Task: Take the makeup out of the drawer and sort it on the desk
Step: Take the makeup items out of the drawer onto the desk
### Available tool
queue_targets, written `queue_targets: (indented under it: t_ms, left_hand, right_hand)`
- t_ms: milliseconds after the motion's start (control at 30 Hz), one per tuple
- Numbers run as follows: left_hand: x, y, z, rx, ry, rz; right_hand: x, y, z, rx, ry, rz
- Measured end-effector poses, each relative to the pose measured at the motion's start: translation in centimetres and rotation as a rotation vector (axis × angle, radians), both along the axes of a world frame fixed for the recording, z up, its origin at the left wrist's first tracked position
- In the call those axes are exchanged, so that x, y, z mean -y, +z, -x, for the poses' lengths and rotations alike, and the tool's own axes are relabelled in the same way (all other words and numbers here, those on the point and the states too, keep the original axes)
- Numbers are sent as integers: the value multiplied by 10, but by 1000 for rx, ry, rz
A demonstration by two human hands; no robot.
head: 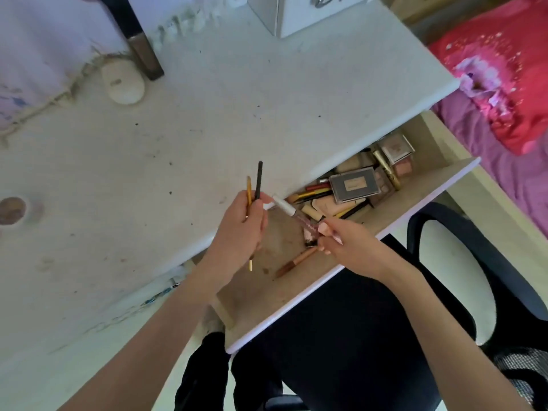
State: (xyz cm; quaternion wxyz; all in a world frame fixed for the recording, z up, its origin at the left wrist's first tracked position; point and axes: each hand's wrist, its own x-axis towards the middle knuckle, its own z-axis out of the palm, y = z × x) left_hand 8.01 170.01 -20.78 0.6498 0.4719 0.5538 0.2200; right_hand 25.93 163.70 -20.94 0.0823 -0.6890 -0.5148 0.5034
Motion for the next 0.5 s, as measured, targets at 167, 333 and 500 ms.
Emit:
queue_targets:
  t_ms: [167, 333, 500]
  left_hand:
    - [-58, 13, 0, -46, 179, 162]
    - [-121, 9, -21, -1, 245, 252]
    - [-196, 2, -36, 73, 297, 174]
  right_hand:
    - [-62, 18, 11, 78, -120, -198]
    - [-155, 10, 23, 273, -145, -279]
    - [-246, -1, 21, 223, -282, -290]
